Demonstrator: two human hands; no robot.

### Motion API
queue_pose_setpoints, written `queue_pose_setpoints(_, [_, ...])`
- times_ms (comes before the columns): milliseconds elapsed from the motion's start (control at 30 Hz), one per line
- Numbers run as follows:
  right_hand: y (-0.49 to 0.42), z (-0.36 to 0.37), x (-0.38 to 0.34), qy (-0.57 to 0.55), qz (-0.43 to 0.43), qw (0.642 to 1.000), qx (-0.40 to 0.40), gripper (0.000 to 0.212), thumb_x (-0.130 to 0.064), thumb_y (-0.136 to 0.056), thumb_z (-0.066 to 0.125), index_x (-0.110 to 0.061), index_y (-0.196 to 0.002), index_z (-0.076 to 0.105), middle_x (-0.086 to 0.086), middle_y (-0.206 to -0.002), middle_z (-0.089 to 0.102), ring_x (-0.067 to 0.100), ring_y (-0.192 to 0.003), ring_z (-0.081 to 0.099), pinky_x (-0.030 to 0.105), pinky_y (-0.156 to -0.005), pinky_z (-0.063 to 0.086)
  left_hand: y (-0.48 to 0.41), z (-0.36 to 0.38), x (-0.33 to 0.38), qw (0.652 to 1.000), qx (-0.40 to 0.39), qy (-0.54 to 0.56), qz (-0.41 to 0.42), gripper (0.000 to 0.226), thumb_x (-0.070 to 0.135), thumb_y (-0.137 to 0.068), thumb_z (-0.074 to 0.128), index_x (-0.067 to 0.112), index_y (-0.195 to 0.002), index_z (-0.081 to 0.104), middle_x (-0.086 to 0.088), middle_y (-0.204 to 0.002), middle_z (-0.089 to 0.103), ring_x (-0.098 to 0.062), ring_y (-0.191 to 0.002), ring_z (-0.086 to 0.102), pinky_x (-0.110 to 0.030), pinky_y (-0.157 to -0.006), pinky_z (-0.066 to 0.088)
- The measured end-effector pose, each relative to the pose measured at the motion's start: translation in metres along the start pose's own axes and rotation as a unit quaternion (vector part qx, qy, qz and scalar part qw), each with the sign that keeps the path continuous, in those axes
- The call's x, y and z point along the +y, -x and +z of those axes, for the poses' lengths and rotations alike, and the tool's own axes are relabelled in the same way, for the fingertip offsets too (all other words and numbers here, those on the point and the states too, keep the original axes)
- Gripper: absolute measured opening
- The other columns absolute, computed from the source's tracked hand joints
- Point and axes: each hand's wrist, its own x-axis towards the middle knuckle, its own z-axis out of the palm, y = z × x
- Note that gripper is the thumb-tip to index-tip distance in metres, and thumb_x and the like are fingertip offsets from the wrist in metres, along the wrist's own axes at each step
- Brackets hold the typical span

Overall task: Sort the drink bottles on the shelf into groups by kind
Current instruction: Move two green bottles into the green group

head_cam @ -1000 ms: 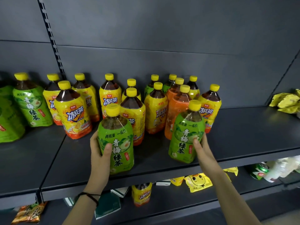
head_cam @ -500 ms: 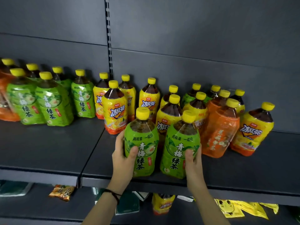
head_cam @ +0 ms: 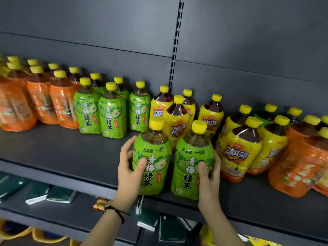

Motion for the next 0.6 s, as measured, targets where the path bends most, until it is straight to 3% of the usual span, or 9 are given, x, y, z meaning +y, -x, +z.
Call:
queue_pose_setpoints(133, [-0.001, 0.052, 0.008, 0.003, -0.001, 1.000, -0.016, 0.071, -0.058, -0.058, 0.073, -0.045, -0.123, 0.047, -0.025, -0.113, 0.064, -0.004, -0.104, 0.062, 0.014, -0.075, 0.052, -0.025, -0.052, -0.006, 1.000, 0.016, -0.011, 0.017, 0.064, 0.071, -0.075, 0.057, 0.041, -0.130, 0.044, 0.005, -0.108, 0.062, -0.009, -0.093, 0.058, -0.017, -0.078, 0.048])
queue_pose_setpoints(267, [-0.005, 0.112, 0.019, -0.022, 0.009, 1.000, -0.010, 0.071, -0.061, -0.054, 0.075, -0.051, -0.120, 0.049, -0.020, -0.119, 0.061, -0.003, -0.106, 0.063, 0.017, -0.075, 0.054, -0.059, -0.101, -0.012, 0.999, 0.036, -0.010, 0.016, 0.042, 0.032, -0.090, 0.057, 0.036, -0.129, 0.041, 0.033, -0.106, 0.061, 0.008, -0.093, 0.058, -0.008, -0.075, 0.046])
queue_pose_setpoints(400, [-0.009, 0.164, 0.036, -0.027, 0.003, 1.000, 0.000, 0.075, -0.061, -0.055, 0.074, -0.051, -0.122, 0.044, -0.027, -0.122, 0.054, -0.014, -0.103, 0.058, 0.009, -0.074, 0.050, -0.095, -0.151, -0.023, 0.999, 0.014, -0.027, 0.012, 0.059, 0.066, -0.080, 0.051, 0.038, -0.130, 0.036, 0.034, -0.113, 0.058, 0.006, -0.101, 0.057, -0.011, -0.080, 0.046])
queue_pose_setpoints(467, [-0.012, 0.182, 0.046, -0.008, 0.001, 1.000, 0.001, 0.080, -0.071, -0.054, 0.073, -0.054, -0.125, 0.041, -0.025, -0.127, 0.052, -0.013, -0.109, 0.056, 0.010, -0.078, 0.050, -0.111, -0.168, -0.029, 0.999, -0.001, -0.042, 0.008, 0.070, 0.076, -0.075, 0.050, 0.037, -0.131, 0.034, 0.036, -0.112, 0.057, 0.005, -0.102, 0.059, -0.013, -0.082, 0.047])
queue_pose_setpoints(533, [-0.018, 0.195, 0.056, 0.015, 0.002, 1.000, 0.000, 0.084, -0.081, -0.052, 0.069, -0.059, -0.126, 0.037, -0.024, -0.132, 0.048, -0.011, -0.114, 0.054, 0.012, -0.083, 0.050, -0.125, -0.180, -0.034, 0.998, -0.018, -0.056, 0.006, 0.073, 0.075, -0.074, 0.052, 0.035, -0.132, 0.031, 0.041, -0.109, 0.056, 0.007, -0.101, 0.059, -0.012, -0.080, 0.047])
queue_pose_setpoints(600, [-0.028, 0.203, 0.062, 0.027, 0.005, 1.000, -0.003, 0.080, -0.082, -0.053, 0.067, -0.063, -0.124, 0.036, -0.023, -0.135, 0.048, -0.006, -0.119, 0.053, 0.022, -0.092, 0.051, -0.137, -0.191, -0.039, 0.997, -0.035, -0.065, 0.003, 0.063, 0.061, -0.077, 0.054, 0.041, -0.132, 0.031, 0.038, -0.112, 0.057, 0.005, -0.106, 0.058, -0.015, -0.082, 0.048])
